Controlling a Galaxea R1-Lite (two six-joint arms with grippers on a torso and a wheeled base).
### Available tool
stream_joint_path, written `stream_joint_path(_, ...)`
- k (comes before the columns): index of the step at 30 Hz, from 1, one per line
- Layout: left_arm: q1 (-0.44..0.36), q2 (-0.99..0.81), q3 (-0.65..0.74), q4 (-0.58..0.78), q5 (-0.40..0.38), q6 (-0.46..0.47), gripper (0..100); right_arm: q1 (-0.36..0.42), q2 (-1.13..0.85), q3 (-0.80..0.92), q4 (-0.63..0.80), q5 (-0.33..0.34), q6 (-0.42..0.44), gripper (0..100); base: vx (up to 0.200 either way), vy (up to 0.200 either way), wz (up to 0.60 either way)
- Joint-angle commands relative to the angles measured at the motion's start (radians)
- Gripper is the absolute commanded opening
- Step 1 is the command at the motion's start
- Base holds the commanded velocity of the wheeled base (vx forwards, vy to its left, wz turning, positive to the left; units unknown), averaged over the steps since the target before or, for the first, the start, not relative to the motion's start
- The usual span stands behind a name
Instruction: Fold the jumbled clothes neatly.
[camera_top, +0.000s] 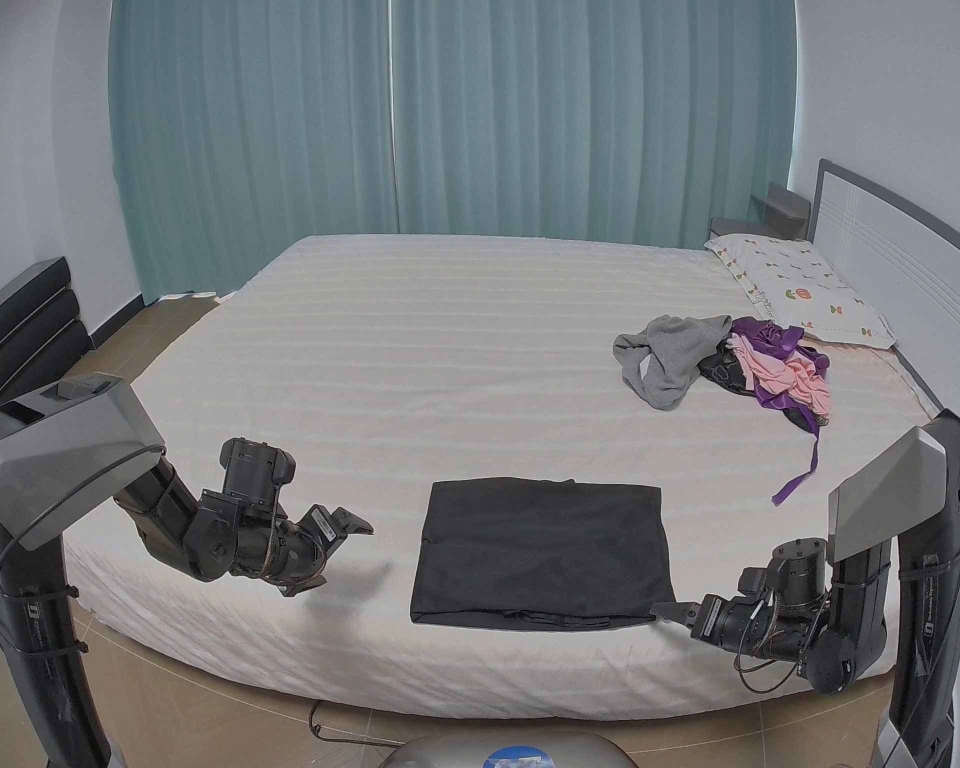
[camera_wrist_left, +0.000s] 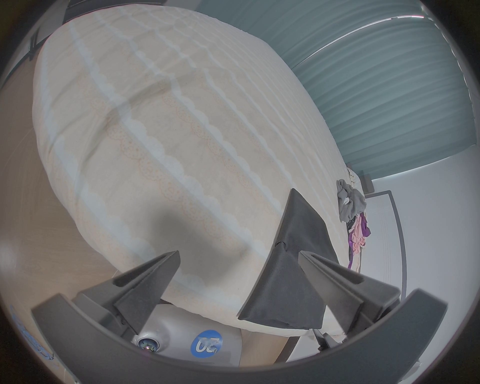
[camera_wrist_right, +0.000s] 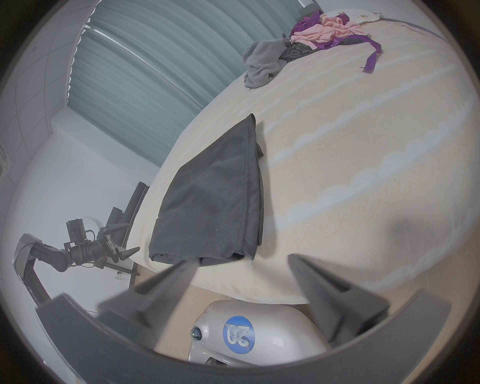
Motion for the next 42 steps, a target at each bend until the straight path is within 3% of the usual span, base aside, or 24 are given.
stream_joint_path(1,0.001,0.0,-0.002,0.0,0.0,-0.003,100,-0.025,-0.036,-0.003,-0.015,0.002,0.01,100,0.0,0.0,0.0)
stream_joint_path(10,0.0,0.0,-0.015,-0.002,0.027,-0.051,100,-0.097,-0.074,-0.014,-0.015,0.01,0.047,100,0.067,0.0,0.0)
stream_joint_path(19,-0.002,-0.004,-0.012,0.001,0.026,-0.057,100,-0.1,-0.065,-0.018,-0.015,0.01,0.048,100,0.0,0.0,0.0)
stream_joint_path(32,-0.016,-0.016,0.017,0.0,0.026,-0.057,100,-0.1,-0.059,-0.024,-0.015,0.01,0.048,100,0.0,-0.185,0.0)
stream_joint_path(36,-0.017,-0.013,0.017,-0.002,0.021,-0.041,100,-0.1,-0.059,-0.024,-0.015,0.01,0.048,100,0.0,0.0,0.0)
stream_joint_path(42,-0.036,0.013,0.024,-0.017,0.009,0.083,100,-0.1,-0.048,-0.034,-0.015,0.01,0.048,100,0.0,0.0,0.0)
